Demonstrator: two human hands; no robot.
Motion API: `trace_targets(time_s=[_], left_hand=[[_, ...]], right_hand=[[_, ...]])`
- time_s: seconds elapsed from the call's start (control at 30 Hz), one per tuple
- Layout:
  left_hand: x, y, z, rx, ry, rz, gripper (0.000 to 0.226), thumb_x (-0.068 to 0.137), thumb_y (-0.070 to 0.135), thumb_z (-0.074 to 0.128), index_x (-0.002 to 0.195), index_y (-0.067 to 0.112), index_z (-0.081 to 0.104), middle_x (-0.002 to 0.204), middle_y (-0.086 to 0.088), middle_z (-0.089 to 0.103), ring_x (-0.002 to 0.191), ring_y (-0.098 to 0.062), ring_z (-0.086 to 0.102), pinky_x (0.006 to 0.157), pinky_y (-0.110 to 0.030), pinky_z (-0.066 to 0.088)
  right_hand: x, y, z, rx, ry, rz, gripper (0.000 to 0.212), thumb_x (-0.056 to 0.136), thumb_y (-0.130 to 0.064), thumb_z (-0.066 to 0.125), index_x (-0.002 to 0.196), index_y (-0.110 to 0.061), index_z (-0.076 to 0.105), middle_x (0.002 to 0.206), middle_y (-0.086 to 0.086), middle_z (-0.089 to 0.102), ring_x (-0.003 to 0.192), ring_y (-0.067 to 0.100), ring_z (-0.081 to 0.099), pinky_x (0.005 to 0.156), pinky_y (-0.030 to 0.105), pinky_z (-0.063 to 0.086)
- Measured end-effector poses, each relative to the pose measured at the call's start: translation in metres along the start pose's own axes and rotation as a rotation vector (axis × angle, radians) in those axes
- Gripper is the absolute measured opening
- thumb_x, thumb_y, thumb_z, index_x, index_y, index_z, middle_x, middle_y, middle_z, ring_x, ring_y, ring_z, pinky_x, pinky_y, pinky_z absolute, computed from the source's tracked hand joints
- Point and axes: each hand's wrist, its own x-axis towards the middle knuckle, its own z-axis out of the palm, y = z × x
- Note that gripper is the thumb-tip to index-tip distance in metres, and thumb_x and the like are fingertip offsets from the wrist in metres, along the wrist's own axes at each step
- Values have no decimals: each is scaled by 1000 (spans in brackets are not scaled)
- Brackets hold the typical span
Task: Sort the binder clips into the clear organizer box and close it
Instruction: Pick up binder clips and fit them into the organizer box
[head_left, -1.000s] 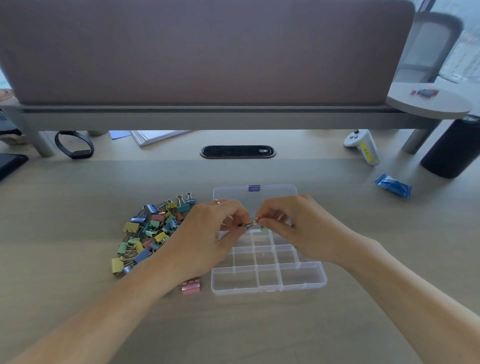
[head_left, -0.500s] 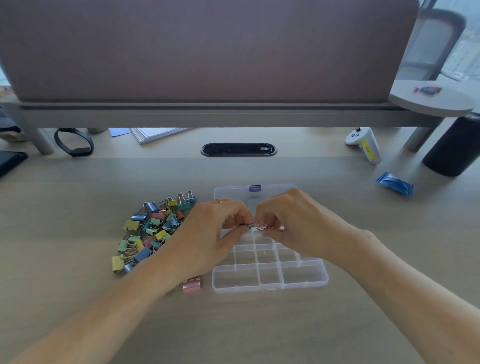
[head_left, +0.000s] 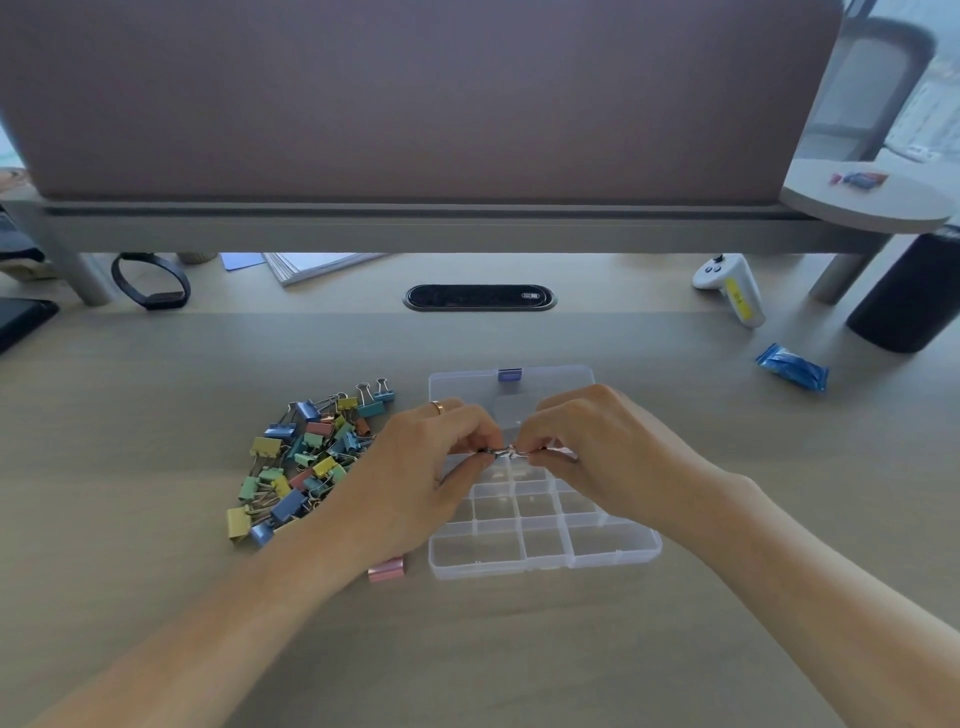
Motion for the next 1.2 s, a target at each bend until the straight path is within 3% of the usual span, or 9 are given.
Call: trace_targets(time_s=[0.13, 0.23, 0.4, 0.6, 0.77, 0.97, 1.2], left_hand=[[-3, -6, 2, 135, -37, 115, 15, 98, 19, 65, 110, 28, 66, 105, 16, 61, 89, -5, 63, 77, -20, 53], [-4, -8, -1, 213, -65, 187, 16, 100, 21, 61, 114, 28, 63, 111, 12, 60, 85, -8, 64, 73, -21, 54], [-4, -13, -9, 246, -95, 266, 14, 102, 22, 58, 114, 24, 64, 110, 9, 62, 83, -9, 64, 70, -26, 56], [-5, -15, -11, 202, -78, 215, 13, 100, 20, 63, 111, 25, 68, 109, 12, 64, 90, -5, 63, 76, -27, 55], [-1, -7, -12, 155, -76, 190, 13, 99, 23, 64, 110, 27, 70, 106, 15, 66, 92, -3, 64, 79, -26, 55], [0, -1, -6, 39, -48, 110, 14, 96, 22, 70, 107, 28, 74, 102, 19, 69, 94, -1, 66, 84, -23, 53], [-1, -2, -6, 1, -48, 65, 16, 95, 21, 71, 106, 31, 73, 101, 21, 68, 97, 0, 65, 85, -20, 52]], right_hand=[[-1, 1, -1, 65, -44, -8, 12, 97, -16, 73, 101, -22, 82, 92, -14, 68, 74, 5, 61, 73, 25, 54], [0, -1, 0, 88, -45, -1, 12, 97, -16, 73, 101, -21, 82, 89, -18, 56, 69, 1, 55, 70, 23, 52], [0, -5, 0, 91, -54, 32, 15, 92, -13, 78, 106, -19, 79, 93, -10, 60, 76, 12, 65, 75, 33, 57], [-2, -10, 6, 212, 55, 193, 26, 83, -12, 86, 105, -20, 76, 87, -13, 63, 73, 7, 67, 76, 26, 59], [4, -11, 3, 270, -1, 347, 21, 82, -18, 88, 97, -24, 76, 82, -16, 66, 71, -4, 63, 69, 8, 51], [10, -13, 6, 249, -42, 355, 19, 81, -18, 85, 80, -31, 72, 76, -14, 68, 69, -10, 62, 61, 4, 44], [8, -15, 7, 210, -49, 342, 21, 80, -34, 88, 93, -26, 74, 86, -14, 69, 79, -3, 63, 66, 4, 46]])
